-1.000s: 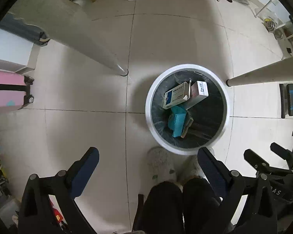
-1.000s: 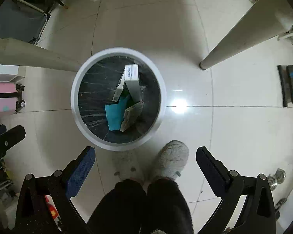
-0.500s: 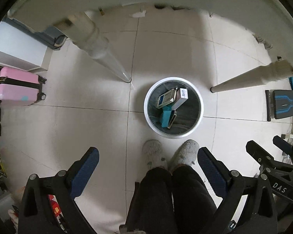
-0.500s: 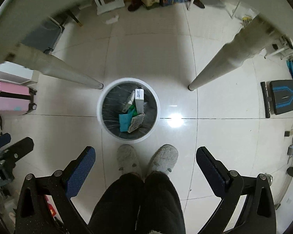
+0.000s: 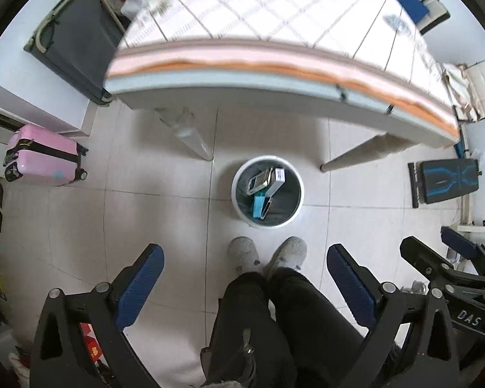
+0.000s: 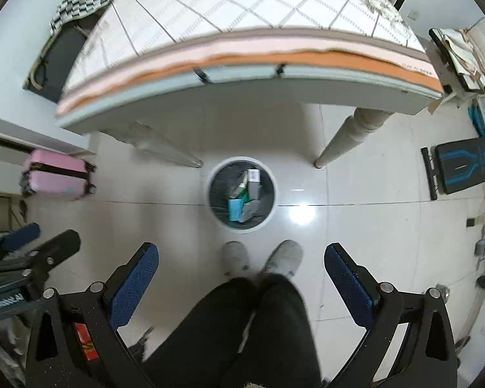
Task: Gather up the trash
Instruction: 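Move both tools back over the table toward the remaining items, then grasp the Pure Milk carton with left tool while right tool grasps the silver blister pack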
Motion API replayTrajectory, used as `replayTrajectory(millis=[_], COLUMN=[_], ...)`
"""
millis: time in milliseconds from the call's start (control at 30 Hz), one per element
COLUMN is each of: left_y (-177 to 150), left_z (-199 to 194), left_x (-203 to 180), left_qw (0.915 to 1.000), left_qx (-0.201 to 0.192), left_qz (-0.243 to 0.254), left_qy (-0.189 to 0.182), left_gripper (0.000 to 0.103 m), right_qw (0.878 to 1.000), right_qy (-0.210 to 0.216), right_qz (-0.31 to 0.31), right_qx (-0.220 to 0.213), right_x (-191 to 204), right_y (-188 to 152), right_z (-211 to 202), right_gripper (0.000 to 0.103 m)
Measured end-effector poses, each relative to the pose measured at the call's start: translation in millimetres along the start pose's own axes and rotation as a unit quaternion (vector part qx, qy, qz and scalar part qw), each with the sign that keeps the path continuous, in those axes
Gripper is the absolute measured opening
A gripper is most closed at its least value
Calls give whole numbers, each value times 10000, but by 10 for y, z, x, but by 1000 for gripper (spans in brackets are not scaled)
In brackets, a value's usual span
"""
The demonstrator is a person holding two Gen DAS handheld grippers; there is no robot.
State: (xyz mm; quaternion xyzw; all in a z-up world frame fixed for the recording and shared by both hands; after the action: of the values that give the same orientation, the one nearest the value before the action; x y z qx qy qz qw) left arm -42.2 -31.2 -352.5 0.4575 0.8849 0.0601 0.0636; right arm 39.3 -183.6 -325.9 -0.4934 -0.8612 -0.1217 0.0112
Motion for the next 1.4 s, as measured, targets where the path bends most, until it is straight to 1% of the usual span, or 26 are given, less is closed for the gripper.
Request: replayTrajectory(millis=[133,200,267,333,367,500,533,567,633,667,700,800,867,900,967,1000,1033,1067,1100,1133,1167,1200,1233,1267,1300,1400], left_y=[224,427,660,898,1072,1667,1861,1986,2333,2529,2675,3145,3447,3537,3762,3847,3926,4019,4084,4147,4224,4271,4330,4399,4452,4608], left_z=[-300,-422,-524,-609,-623,-570,-515,-469,-347,-257,-178,97,295,360,513,567,616,669,701,739,794,838,890,955,1016,1206], left_x=[26,33,13,-26,-50,-180,-258,-322,-489,-574,-648,-863,-1029,-1074,-1188,-1224,-1261,-1302,-1346,-1383,-1444,-1477,-1524,-1577,-1619,-1762], left_qw=[9994,9985,9972,9953,9944,9926,9919,9916,9904,9891,9886,9881,9866,9860,9861,9863,9870,9880,9882,9891,9904,9911,9919,9928,9935,9951], left_qx=[-333,-533,-721,-919,-1004,-1123,-1150,-1156,-1175,-1159,-1123,-985,-868,-817,-677,-619,-564,-508,-478,-449,-406,-370,-337,-292,-243,-111], left_qz=[-34,-133,-194,-233,-250,-350,-342,-319,-232,-196,-184,-173,-106,-83,-71,-78,-88,-88,-83,-64,-11,41,113,211,286,515], left_qy=[60,30,85,185,236,317,407,479,689,883,989,1170,1378,1449,1518,1530,1503,1457,1450,1401,1322,1279,1219,1146,1077,836], left_gripper=[103,103,103,103,103,103,103,103,103,103,103,103,103,103,103,103,103,103,103,103,103,103,103,103,102,102], right_qw=[9992,9983,9974,9962,9955,9930,9924,9921,9902,9893,9875,9792,9741,9713,9675,9663,9655,9659,9666,9709,9758,9821,9846,9875,9908,9937], right_qy=[288,382,439,481,491,330,303,268,184,128,12,-73,-157,-184,-221,-223,-244,-301,-430,-594,-703,-1050,-1177,-1128,-1079,-1046], right_qz=[166,249,322,419,481,757,832,900,1113,1211,1399,1955,2214,2347,2518,2564,2593,2572,2524,2319,2069,1560,1287,1090,799,370], right_qx=[-240,-366,-480,-596,-659,-848,-851,-838,-817,-806,-721,-542,-432,-350,-113,-29,35,78,80,0,-47,-76,-121,-158,-152,-161], right_x=[118,142,155,106,57,-285,-397,-513,-820,-979,-1186,-1651,-1882,-1965,-2068,-2090,-2098,-2085,-2069,-1986,-1922,-1794,-1720,-1676,-1638,-1673], right_y=[193,342,551,823,957,1694,1854,2038,2493,2681,2953,3556,3851,3980,4217,4329,4439,4541,4606,4709,4791,4883,4924,4959,4998,5038], right_z=[-437,-594,-687,-762,-776,-764,-727,-685,-545,-443,-312,82,369,523,837,974,1108,1222,1258,1280,1304,1343,1366,1374,1394,1398], right_gripper=[103,103,103,103,103,103,103,103,103,103,103,103,103,103,103,102,97,95,95,90,82,76,71,68,67,63])
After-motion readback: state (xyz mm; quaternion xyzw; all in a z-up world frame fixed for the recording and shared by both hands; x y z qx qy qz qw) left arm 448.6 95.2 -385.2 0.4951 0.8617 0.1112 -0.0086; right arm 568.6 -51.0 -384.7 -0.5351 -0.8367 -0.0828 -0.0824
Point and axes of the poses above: each gripper's, at about its wrist camera, not at the fingertips, and z roughly the way its jaws point, x to its left, y to its top, the point moved 3 cm from there along z, roughly the way its jaws point, and after that the axes turned 4 degrees about -x, right-handed, at the moved point
